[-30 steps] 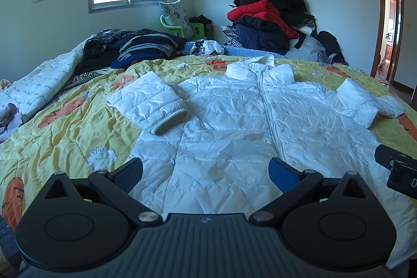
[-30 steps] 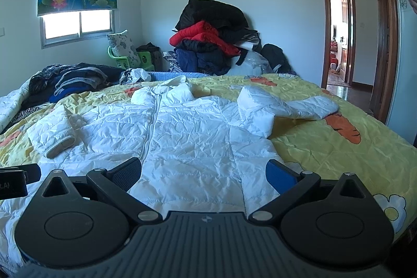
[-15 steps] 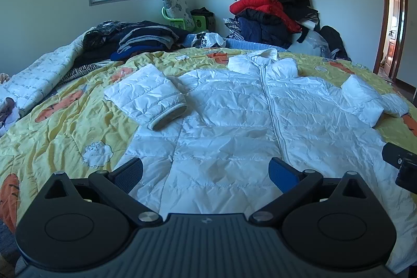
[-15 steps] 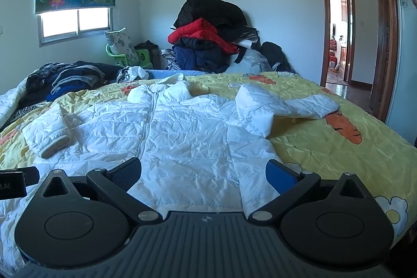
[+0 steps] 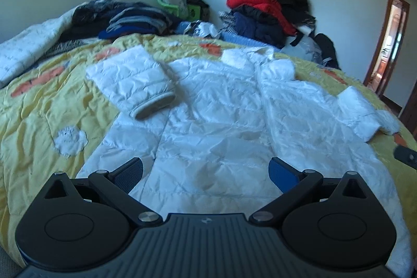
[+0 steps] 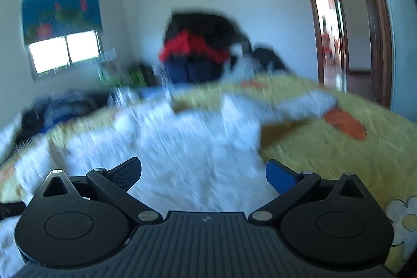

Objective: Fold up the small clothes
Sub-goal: 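Grasp the jacket sleeve cuff with the right gripper and lift it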

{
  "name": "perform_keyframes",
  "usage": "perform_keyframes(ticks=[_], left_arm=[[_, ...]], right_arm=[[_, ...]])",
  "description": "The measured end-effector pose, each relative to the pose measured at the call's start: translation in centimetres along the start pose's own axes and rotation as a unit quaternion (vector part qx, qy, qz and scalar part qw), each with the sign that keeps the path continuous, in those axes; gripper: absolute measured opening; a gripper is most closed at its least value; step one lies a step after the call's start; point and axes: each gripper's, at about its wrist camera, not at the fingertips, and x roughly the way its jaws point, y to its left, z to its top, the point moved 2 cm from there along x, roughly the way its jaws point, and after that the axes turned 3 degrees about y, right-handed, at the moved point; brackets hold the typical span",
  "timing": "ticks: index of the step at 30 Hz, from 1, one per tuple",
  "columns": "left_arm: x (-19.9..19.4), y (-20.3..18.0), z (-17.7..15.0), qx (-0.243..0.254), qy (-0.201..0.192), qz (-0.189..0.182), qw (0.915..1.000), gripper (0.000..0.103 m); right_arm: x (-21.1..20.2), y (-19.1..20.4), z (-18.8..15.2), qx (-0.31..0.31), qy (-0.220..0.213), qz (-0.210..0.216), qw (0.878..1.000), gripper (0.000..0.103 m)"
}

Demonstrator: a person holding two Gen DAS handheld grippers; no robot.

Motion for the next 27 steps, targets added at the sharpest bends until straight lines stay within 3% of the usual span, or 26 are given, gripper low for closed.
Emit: perform_keyframes(ticks=[4,7,11,15,18,22,25,27], left_arm=[[1.5,0.2,0.2,0.024,-0.016,0.035,0.999,0.103],[2.9,0.3,0.8,0.044,-0.025,0.062,0.9968,0.103],[5.3,1.6,1.6,0.029,-0.021,0.07,0.9969,0.103],[6.7,2.7,2.1,0.016,-0.033,0.086,0.9956,0.103],[7.9,3.1,2.2,0.02,-0.036,0.1,0.9941,0.103],[8.9,3.4,1.6,0.026,-0.033,0.104,0.9937,0.103],[9.0,3.8,1.2,0.016,-0.034,0.098,0.9945,0.103],[8.9,4.0,1.1,0.007,-0.032,0.097,0.9947,0.103]], right_arm=[[2.6,-3.1,0.6,0.016,0.01,-0.001,1.0,0.101],[4.9,-6.2,1.6,0.035,0.009,0.006,0.999,0.094],[8.4,-10.8,3.4,0.094,0.017,0.015,0.995,0.075],[12.5,-14.8,5.3,0.157,0.019,0.021,0.987,0.074],[15.8,-17.5,6.4,0.2,0.027,0.015,0.979,0.073],[20.1,-21.6,7.3,0.29,0.032,0.016,0.956,0.071],[22.6,-24.3,7.6,0.339,0.022,0.007,0.94,0.065],[24.0,-25.5,7.8,0.358,0.011,0.009,0.934,0.055]])
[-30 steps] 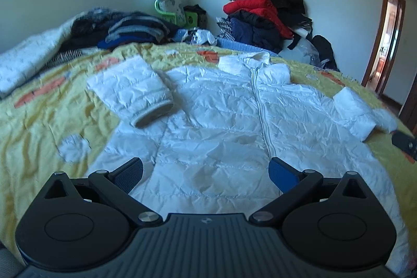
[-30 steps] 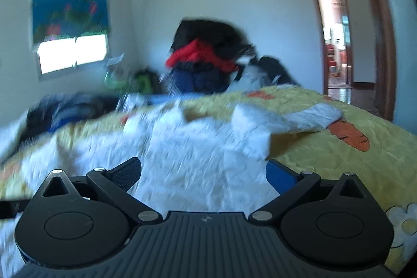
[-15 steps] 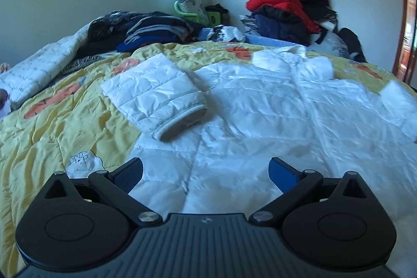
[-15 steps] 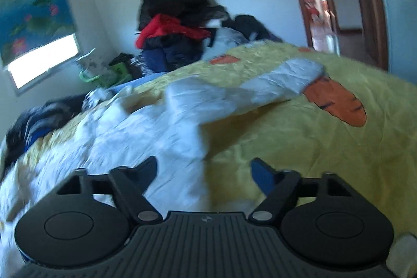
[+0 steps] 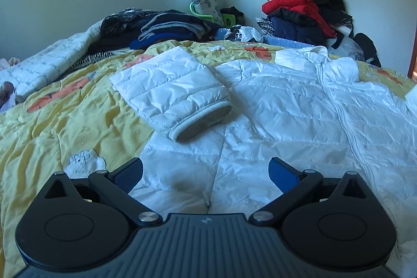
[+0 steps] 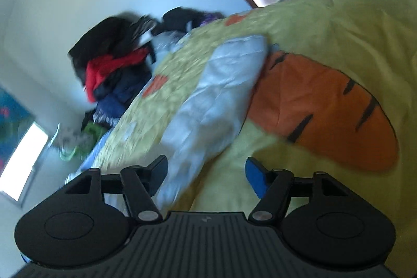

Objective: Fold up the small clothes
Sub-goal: 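Grasp the jacket sleeve cuff with the right gripper and lift it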

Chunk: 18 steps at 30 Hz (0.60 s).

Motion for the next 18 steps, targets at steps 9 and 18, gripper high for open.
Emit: perform_keyframes(ticks=[9,18], left_arm=[[0.8,0.5,-0.1,-0.034,0.041,-0.013,0.9985,0.103],[1.7,0.0,-0.2,-0.024,0.053,-0.002,0.9983,0.103]], right_arm=[[4.6,-2.2,2.1,0.085,-0.037,0.017,0.996,0.035],[6.0,-1.4,3.3,0.073,-0.051,0.001,0.996,0.015]])
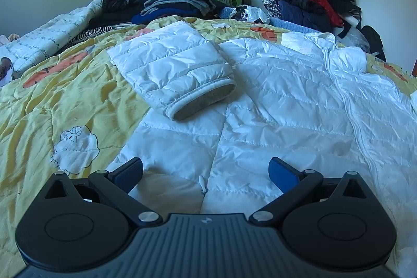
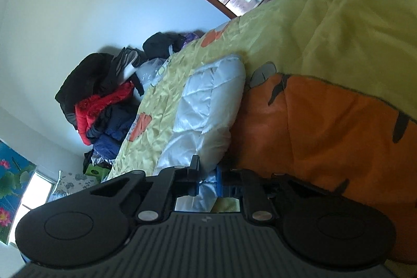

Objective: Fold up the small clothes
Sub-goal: 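Grasp the jacket sleeve cuff with the right gripper and lift it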

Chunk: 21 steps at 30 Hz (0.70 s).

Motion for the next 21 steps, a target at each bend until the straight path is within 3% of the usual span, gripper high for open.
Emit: perform_keyframes(ticks=[7,12,21], left_arm=[[0.3,2.1,1.3,-0.017,-0.01,0.03,0.9994,0.103],[0.3,3.9,1.1,-0.047,-0.004,0.024,0.9986,0.103],[-0.7,5.1,0.3,-0.059,-0.005,0.013,0.9982,0.103]], right_arm=[[-4.8,5.0,2.3,-0.068,-0.062,0.035,0.995,0.014],[-9.1,10.9,2.0,-0.135,-0.094,0.088,0.982,0.014],[-13.3,19.8,-4.6,-0.252,-0.09,0.164,0.949,0.014]])
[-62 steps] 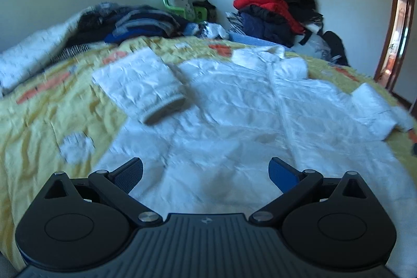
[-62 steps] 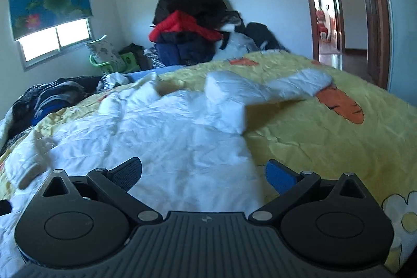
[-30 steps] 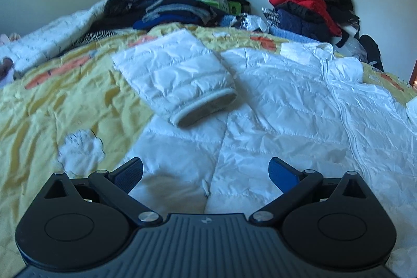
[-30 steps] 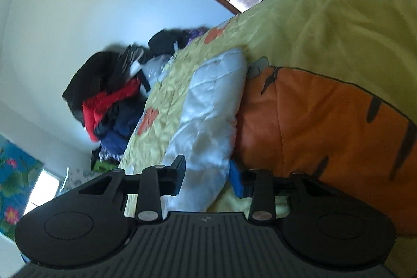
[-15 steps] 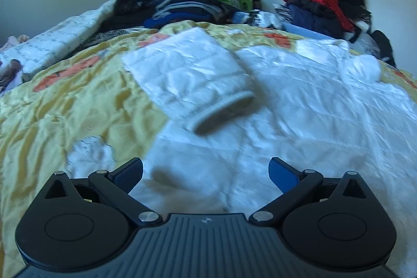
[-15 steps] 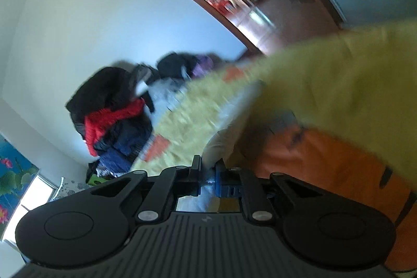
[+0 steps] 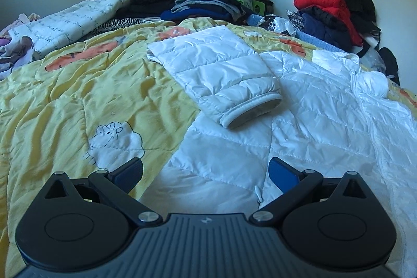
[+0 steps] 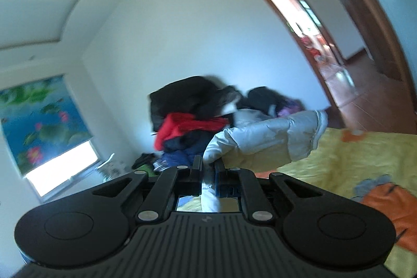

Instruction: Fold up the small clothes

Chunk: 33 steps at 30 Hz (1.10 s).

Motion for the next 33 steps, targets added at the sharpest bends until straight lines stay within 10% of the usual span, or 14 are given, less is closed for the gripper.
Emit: perform_keyframes(ticks=[10,19,23,26,33], left_arm=[[-1.1,0.8,-0.6,-0.021,0.005,-0.019,0.9996,0.103],[-1.7,2.2,-0.4,-0.059,0.014,-0.042,0.9973,0.103],[-1.6,2.3,-0.1,-0.092,0.023,-0.069,0.993,0.103],[-1.6,1.5,0.2,-0.09,0.021,-0.08,0.9925,0.103],[-1.4,-2.5,1.7,-0.052,0.013,-0.138,0.9889,0.103]], right_arm=[[2.1,11.5,-8.4,-0.117,0.079,0.055,0.988,0.013],[1.5,19.4,-21.2,-0.279,0.176,0.078,0.941,0.015],[0.8,20.8,-24.8,-0.3,0.265,0.121,0.908,0.05],[-1.3,21.1,-25.3,-0.299,0.3,0.159,0.892,0.056],[-4.2,16.3,-19.4,-0.217,0.284,0.148,0.922,0.061]])
